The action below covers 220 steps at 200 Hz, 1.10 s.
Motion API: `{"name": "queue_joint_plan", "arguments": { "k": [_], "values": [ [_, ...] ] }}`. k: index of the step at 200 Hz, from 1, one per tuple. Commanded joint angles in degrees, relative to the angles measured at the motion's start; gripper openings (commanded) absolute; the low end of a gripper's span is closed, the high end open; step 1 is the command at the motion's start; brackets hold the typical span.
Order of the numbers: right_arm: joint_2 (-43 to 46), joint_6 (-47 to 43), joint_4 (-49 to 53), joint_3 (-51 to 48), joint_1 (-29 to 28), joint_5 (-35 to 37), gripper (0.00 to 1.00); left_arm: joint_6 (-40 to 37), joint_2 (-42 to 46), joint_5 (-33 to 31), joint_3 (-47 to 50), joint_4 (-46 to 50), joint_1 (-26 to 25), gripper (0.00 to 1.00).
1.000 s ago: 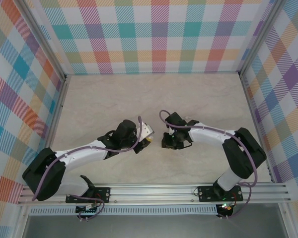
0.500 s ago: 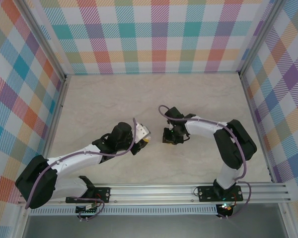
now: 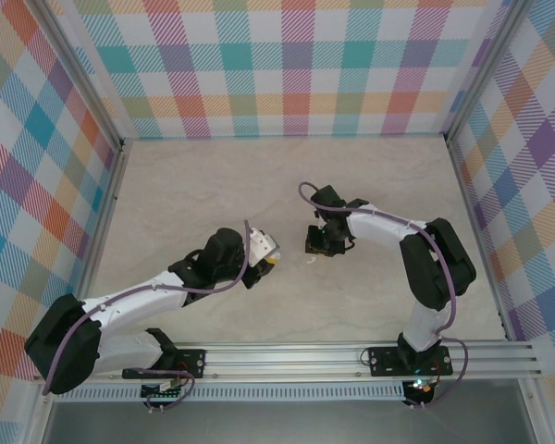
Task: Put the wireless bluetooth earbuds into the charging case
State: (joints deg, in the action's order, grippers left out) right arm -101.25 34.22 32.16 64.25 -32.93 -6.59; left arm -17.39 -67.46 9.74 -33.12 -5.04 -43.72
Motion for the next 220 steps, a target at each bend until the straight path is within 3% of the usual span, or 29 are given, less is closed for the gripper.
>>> {"name": "queue_joint_plan", "arguments": {
  "k": [1, 23, 63, 220],
  "values": [
    [2.5, 3.01, 2.64, -1.44, -1.35, 1.58, 0.29, -0.01, 1.62, -0.2, 0.58, -0.59, 0.32, 0.0],
    [2.61, 7.27, 1.52, -2.79, -3.1, 2.32, 0.34, -0.27, 1.59, 0.31, 0.43, -0.78, 0.37, 0.0],
    [-0.59, 10.54, 1.71, -1.0, -4.16, 4.24, 0.35, -0.89, 1.7, 1.59, 0.12, -0.34, 0.34, 0.0],
    [-5.61, 8.73, 3.82, 3.51, -4.24, 8.22, 0.31, -1.26, 3.74, 3.91, 2.58, -1.93, 0.31, 0.0]
  ]
}}
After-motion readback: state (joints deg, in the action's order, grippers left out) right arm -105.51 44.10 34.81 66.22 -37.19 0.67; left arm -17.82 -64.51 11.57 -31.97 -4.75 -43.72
